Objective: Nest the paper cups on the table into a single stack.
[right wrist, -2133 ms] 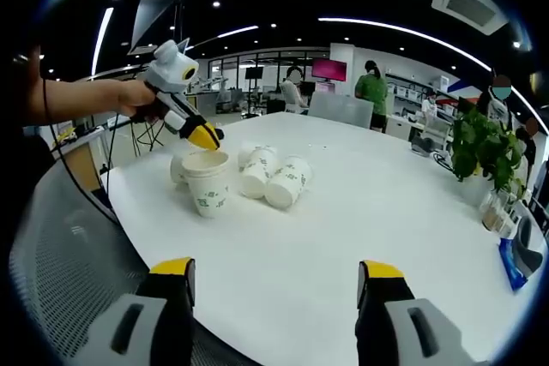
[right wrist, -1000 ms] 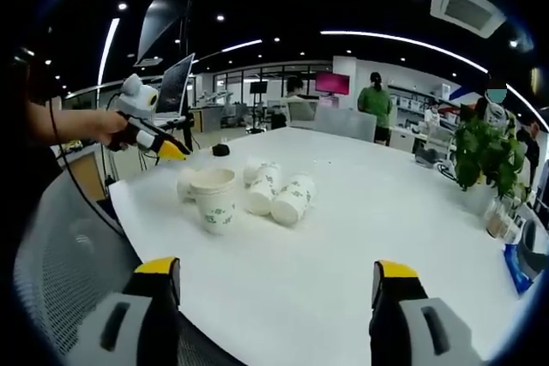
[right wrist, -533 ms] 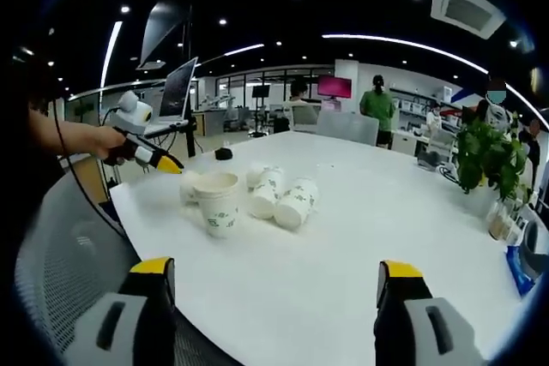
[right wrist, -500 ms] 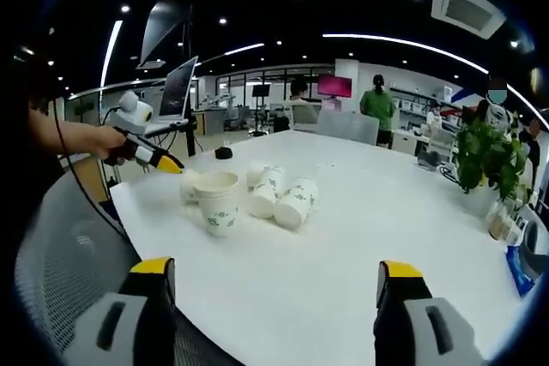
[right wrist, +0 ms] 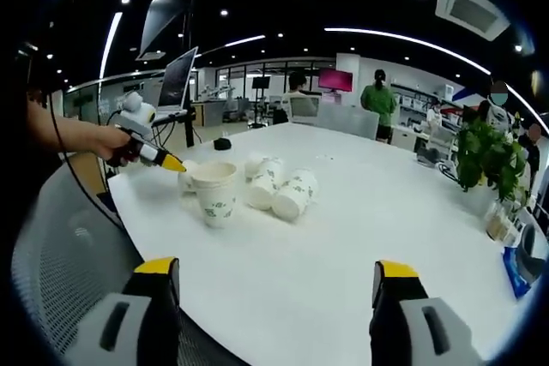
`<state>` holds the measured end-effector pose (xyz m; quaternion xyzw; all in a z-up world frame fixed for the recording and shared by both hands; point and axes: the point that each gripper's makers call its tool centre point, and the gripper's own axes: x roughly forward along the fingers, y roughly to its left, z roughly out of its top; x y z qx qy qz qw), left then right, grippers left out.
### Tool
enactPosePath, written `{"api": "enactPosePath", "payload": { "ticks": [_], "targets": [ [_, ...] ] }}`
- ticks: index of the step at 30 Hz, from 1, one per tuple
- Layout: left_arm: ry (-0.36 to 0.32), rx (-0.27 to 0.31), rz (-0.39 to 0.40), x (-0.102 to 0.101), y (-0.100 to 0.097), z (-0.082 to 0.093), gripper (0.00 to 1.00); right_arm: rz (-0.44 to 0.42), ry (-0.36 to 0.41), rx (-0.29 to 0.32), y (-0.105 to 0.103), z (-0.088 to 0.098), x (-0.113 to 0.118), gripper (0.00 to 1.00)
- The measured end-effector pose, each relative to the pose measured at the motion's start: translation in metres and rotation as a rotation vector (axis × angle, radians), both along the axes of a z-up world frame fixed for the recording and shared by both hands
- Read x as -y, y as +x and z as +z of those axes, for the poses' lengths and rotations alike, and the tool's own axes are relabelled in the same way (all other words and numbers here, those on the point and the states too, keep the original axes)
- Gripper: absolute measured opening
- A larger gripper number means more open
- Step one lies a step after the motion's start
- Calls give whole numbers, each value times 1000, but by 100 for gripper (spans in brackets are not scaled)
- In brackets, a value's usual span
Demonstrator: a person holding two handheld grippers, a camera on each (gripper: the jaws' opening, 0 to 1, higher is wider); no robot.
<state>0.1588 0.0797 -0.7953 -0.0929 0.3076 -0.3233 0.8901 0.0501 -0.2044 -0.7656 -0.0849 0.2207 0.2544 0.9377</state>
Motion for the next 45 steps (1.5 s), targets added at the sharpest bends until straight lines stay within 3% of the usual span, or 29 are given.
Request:
{"api": "enactPosePath", "payload": {
  "ticks": [7, 14, 18, 37, 45],
  "targets": [
    [-51, -35, -18, 4, 4, -6, 13, -2, -10, -6, 0, -1, 2, 92],
    [-83, -28, -53, 14, 4, 1, 0, 0, -21, -14, 0, -2, 2, 90],
    [-98, -15, -62, 18, 4, 6, 0, -1, -25, -16, 0, -2, 2, 90],
    [-31, 33, -138, 23, 3, 37, 0, -3, -6, -9, 1, 2, 1, 90],
    [8, 33, -206, 29, -3, 65, 0, 0, -7, -11, 1, 1, 0, 90]
  ]
}}
